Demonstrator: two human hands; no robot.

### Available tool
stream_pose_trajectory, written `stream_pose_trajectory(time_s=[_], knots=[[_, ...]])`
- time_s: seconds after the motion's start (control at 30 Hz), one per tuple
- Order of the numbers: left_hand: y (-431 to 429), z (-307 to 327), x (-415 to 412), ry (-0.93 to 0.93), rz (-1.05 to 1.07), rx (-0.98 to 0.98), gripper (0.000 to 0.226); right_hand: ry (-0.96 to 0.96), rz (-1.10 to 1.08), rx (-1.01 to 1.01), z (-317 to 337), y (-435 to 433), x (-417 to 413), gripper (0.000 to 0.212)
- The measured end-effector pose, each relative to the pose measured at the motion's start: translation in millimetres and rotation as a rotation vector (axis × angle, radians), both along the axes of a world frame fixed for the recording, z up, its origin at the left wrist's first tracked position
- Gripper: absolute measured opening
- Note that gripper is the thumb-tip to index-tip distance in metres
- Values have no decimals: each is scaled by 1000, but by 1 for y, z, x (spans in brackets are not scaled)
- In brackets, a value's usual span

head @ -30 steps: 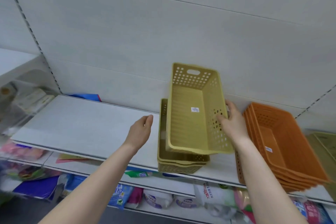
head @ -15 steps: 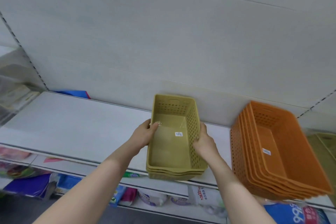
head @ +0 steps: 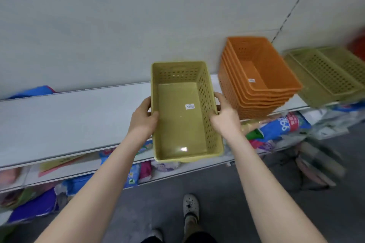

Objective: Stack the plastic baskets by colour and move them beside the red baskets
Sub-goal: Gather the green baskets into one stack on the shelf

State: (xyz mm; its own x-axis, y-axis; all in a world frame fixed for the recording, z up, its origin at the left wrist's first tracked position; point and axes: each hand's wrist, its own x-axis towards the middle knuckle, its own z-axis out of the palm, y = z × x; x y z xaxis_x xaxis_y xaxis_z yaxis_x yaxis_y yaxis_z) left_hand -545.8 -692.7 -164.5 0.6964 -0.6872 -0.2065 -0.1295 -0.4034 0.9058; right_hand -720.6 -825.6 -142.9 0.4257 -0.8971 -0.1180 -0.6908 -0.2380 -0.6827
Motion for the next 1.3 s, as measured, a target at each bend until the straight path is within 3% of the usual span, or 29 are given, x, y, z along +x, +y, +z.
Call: stream_pose_trajectory(time_s=[0.2, 0.33, 0.53, 0.63, 0.83, 0.97, 1.13, 1.3], knots=[[35, 8, -65, 10, -258, -43, 55, -56, -216, 22, -5, 67, -86, 54], [32, 5, -111, 14, -470, -27, 54, 17, -320, 11, -12, 87, -154, 48], [-29, 0, -192, 23, -747, 9, 43, 200, -500, -28, -6, 62, -256, 51], [-79, 6, -238, -119, -826, 26, 48, 231, -548, -70, 2, 25, -304, 50], [-204, 33, -316, -225, -782, -31, 53, 269, -578, -182, 29, -72, -400, 51], [-288, 53, -352, -172, -657, -42, 60, 280, -542, -282, 62, -150, -444, 52], [-373, 48, -364, -49, -499, 22, 61, 201, -503, -354, 93, -251, -461, 49], [-444, 24, -367, -53, -431, 93, 58, 104, -472, -400, 109, -343, -454, 49]])
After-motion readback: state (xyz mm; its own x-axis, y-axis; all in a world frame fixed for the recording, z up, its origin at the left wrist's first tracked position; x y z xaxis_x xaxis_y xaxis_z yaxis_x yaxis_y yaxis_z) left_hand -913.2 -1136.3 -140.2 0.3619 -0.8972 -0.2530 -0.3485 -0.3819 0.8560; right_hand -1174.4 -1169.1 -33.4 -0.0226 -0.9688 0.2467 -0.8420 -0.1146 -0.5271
